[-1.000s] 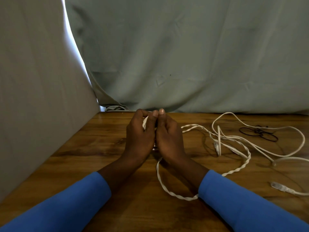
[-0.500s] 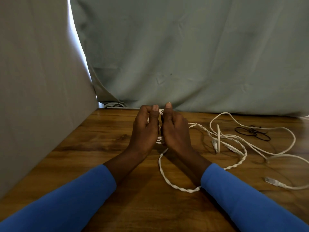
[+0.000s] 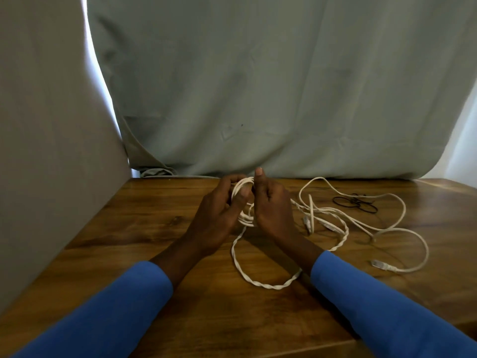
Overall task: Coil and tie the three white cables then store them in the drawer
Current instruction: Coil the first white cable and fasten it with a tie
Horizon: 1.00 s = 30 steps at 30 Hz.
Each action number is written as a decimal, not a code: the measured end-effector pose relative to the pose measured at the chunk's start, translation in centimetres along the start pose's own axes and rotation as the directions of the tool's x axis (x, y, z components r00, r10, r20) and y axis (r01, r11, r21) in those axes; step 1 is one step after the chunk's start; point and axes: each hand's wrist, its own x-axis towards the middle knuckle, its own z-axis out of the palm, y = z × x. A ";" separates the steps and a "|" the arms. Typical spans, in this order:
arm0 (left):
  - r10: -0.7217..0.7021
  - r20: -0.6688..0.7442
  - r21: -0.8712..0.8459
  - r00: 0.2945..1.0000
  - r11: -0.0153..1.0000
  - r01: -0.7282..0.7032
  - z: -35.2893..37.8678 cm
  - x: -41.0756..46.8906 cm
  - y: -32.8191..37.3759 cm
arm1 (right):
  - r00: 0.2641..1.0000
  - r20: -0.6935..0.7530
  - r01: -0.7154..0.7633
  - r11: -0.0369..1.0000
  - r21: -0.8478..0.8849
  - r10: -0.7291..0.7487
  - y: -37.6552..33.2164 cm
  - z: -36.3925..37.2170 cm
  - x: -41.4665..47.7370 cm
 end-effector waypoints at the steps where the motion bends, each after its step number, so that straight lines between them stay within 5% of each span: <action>1: 0.044 0.034 0.047 0.998 0.998 -0.046 -0.1 -0.1 0.3 | 1.000 -0.003 -0.013 1.000 -0.001 0.013 0.0 -0.6 -0.4; 12: 0.254 0.165 0.378 0.953 0.876 -0.299 -0.1 -0.9 0.9 | 0.967 -0.248 -0.067 0.998 -0.012 0.062 1.7 -13.5 -4.3; 19: 0.380 0.303 0.536 0.874 0.691 -0.486 1.7 -1.1 2.6 | 0.857 -0.297 -0.382 0.906 0.183 0.421 4.6 -20.0 -5.4; 22: 0.434 0.226 0.486 0.872 0.726 -0.487 4.5 0.4 4.8 | 0.751 -0.360 -0.463 0.830 0.310 0.554 5.8 -21.0 -4.4; 26: 0.291 0.233 0.415 0.928 0.833 -0.365 11.9 6.3 7.5 | 0.655 -0.417 -0.480 0.773 0.415 0.630 5.8 -21.0 -3.9; 30: 0.041 0.374 0.575 0.927 0.773 -0.266 20.9 13.8 5.5 | 0.625 -0.423 -0.495 0.752 0.435 0.656 5.9 -21.1 -3.9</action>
